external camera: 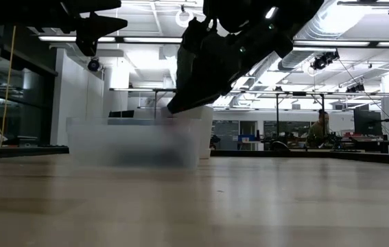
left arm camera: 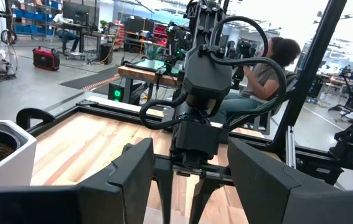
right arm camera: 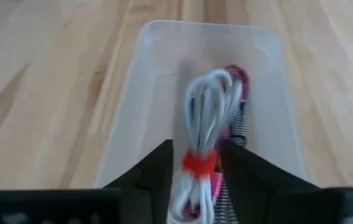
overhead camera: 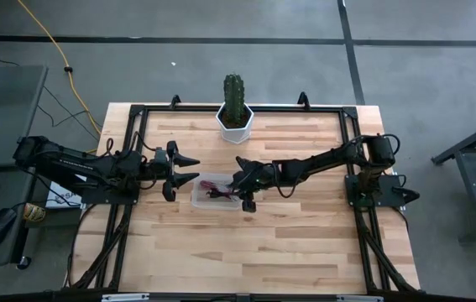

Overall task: Pick and place USB-C Cables
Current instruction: Put the white charger cable into the transparent bin, then return to Home Position

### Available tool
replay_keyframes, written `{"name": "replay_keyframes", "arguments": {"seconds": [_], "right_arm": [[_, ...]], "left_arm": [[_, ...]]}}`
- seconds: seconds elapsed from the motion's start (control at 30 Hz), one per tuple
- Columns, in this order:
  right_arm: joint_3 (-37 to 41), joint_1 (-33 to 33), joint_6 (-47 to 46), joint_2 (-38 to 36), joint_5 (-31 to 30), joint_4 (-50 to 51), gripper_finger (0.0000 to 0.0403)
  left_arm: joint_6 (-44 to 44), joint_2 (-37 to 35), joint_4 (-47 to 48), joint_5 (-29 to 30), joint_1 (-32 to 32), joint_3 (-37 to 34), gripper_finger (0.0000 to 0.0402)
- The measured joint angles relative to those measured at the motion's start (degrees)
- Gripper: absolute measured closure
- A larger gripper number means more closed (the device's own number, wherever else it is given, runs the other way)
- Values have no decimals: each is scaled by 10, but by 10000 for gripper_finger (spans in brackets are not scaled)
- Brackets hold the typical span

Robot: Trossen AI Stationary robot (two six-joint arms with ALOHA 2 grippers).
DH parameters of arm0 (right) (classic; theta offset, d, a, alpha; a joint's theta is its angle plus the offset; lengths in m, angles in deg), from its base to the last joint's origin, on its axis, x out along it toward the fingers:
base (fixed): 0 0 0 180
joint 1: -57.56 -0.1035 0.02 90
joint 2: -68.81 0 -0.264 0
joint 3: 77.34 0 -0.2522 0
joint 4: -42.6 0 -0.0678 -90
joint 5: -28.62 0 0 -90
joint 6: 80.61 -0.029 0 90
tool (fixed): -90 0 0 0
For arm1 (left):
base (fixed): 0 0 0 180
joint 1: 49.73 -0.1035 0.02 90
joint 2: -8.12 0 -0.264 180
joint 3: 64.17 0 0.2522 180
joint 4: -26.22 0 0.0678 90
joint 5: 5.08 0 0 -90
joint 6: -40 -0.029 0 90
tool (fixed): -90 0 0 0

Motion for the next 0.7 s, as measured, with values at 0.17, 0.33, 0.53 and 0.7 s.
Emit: {"name": "replay_keyframes", "arguments": {"seconds": [0.17,0.33,0.53,0.7], "right_arm": [[0,-4,-7,0,-9,-6,222],[0,-4,-10,0,-11,-8,177],[0,-4,-11,0,-11,-9,151],[0,-4,-11,0,-11,-9,150]], "left_arm": [[0,0,0,0,0,0,213],[0,0,0,0,0,0,213],[0,0,0,0,0,0,213],[0,0,0,0,0,0,213]]}}
